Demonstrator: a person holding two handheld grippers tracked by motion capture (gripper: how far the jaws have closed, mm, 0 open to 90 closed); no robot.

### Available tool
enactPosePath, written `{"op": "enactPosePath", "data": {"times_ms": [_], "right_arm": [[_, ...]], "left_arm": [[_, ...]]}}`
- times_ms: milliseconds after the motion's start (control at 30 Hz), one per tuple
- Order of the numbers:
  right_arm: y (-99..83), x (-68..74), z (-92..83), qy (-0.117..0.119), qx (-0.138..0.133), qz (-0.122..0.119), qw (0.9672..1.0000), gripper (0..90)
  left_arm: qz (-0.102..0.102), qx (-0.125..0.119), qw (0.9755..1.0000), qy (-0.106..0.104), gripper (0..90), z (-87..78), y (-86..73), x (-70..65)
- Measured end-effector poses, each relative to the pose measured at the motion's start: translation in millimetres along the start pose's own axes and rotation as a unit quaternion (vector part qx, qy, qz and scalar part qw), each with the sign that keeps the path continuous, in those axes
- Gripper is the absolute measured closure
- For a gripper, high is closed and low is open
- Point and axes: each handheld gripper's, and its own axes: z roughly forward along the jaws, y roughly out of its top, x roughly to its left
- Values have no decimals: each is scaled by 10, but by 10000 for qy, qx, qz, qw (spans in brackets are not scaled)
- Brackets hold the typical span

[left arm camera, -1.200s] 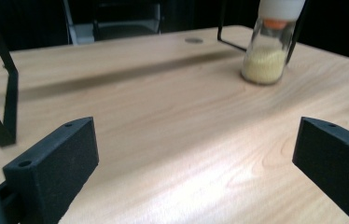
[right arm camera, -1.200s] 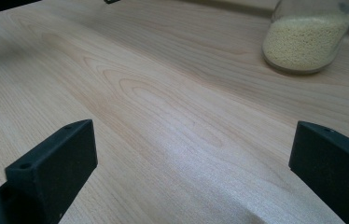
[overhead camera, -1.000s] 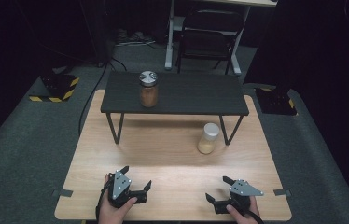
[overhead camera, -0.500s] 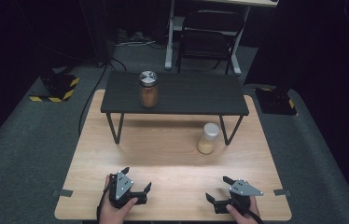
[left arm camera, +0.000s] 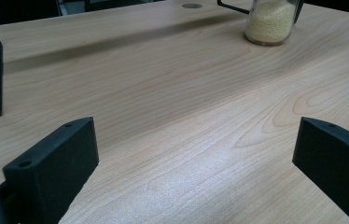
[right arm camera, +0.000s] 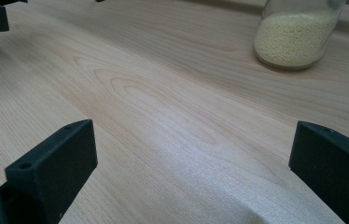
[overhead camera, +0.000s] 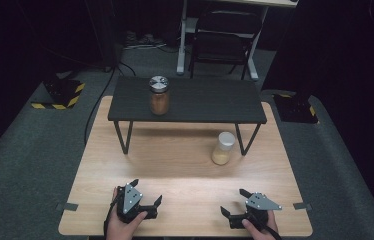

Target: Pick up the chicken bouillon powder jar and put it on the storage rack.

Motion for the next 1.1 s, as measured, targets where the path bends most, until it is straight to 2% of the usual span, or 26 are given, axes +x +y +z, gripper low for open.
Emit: {"op": "enactPosePath", "data": {"times_ms": [267,533,633,767,967,1100], "right_arm": [[-3,-24,1,36,-11,50,10000,6],[-22,8,-11,-112,-112,116,9998,6],[-11,9,-21,-155,-188,233,9994,4],[31,29,-6,-225,-287,418,9985,5],[121,78,6,-422,-470,330,9975,0],[218,46,29,-493,-521,343,9968,1]], "left_arm": [[5,9,10000,-39,5,-2,1,8],[0,7,10000,-39,4,-4,-1,2],[-5,8,10000,-71,4,-2,0,14],[2,68,9999,-134,5,8,21,39],[20,66,9998,-167,4,3,19,40],[13,75,9998,-161,4,4,21,39]]}}
